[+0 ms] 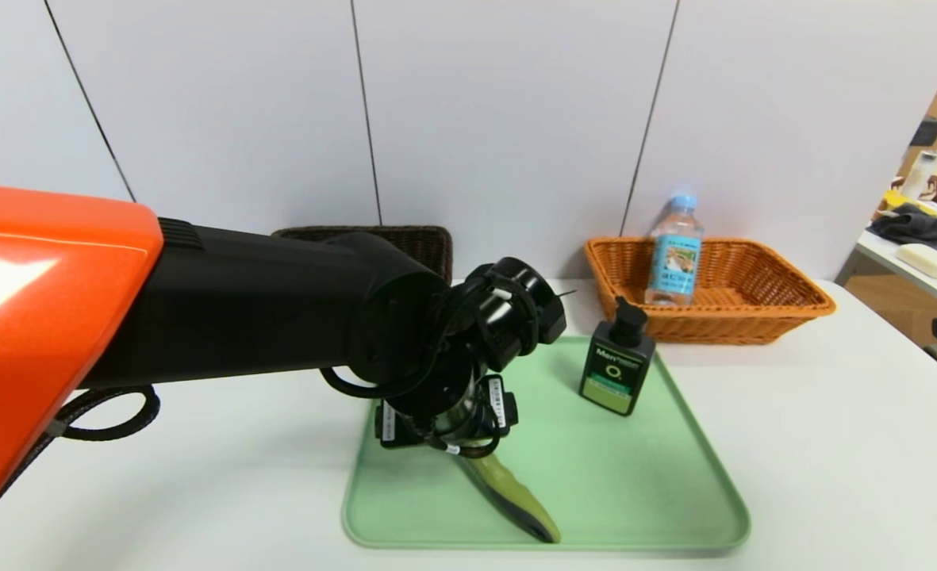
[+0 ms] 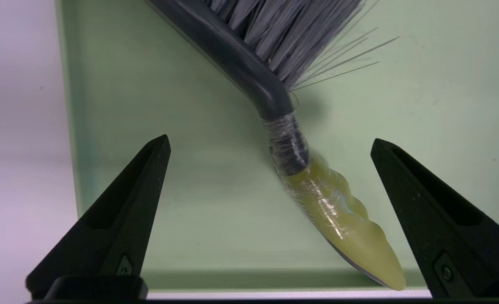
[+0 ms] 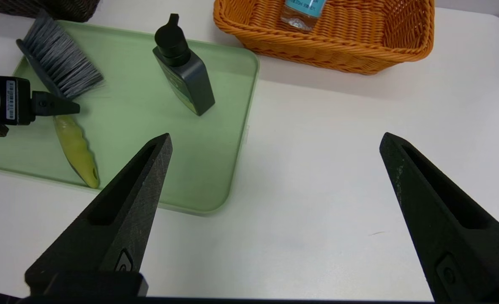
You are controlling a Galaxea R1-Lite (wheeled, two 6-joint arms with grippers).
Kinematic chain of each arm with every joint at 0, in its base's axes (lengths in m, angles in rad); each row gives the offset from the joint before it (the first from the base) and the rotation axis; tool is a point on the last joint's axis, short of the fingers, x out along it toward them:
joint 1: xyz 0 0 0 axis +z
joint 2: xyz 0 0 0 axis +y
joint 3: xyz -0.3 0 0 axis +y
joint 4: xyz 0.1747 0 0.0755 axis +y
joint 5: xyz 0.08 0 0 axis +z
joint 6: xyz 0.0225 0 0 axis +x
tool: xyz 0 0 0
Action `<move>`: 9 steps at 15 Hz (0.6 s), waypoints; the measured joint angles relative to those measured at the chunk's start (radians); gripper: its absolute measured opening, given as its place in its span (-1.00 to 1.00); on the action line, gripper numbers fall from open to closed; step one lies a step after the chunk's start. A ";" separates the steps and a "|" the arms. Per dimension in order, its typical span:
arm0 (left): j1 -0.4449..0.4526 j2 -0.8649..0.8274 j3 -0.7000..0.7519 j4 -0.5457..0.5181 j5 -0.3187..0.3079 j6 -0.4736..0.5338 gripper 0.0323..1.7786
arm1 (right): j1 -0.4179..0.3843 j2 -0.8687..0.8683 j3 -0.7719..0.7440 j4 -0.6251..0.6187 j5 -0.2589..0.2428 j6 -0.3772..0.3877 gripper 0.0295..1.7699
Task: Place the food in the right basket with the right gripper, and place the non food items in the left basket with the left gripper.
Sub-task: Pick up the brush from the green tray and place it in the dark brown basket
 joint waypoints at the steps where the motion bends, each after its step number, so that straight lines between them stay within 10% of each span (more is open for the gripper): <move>1: 0.000 0.003 -0.001 0.003 0.001 -0.002 0.90 | 0.000 0.000 0.001 -0.001 0.000 0.000 0.91; 9: 0.007 0.023 -0.024 0.005 0.007 -0.022 0.90 | 0.001 -0.003 0.007 0.000 0.005 0.000 0.91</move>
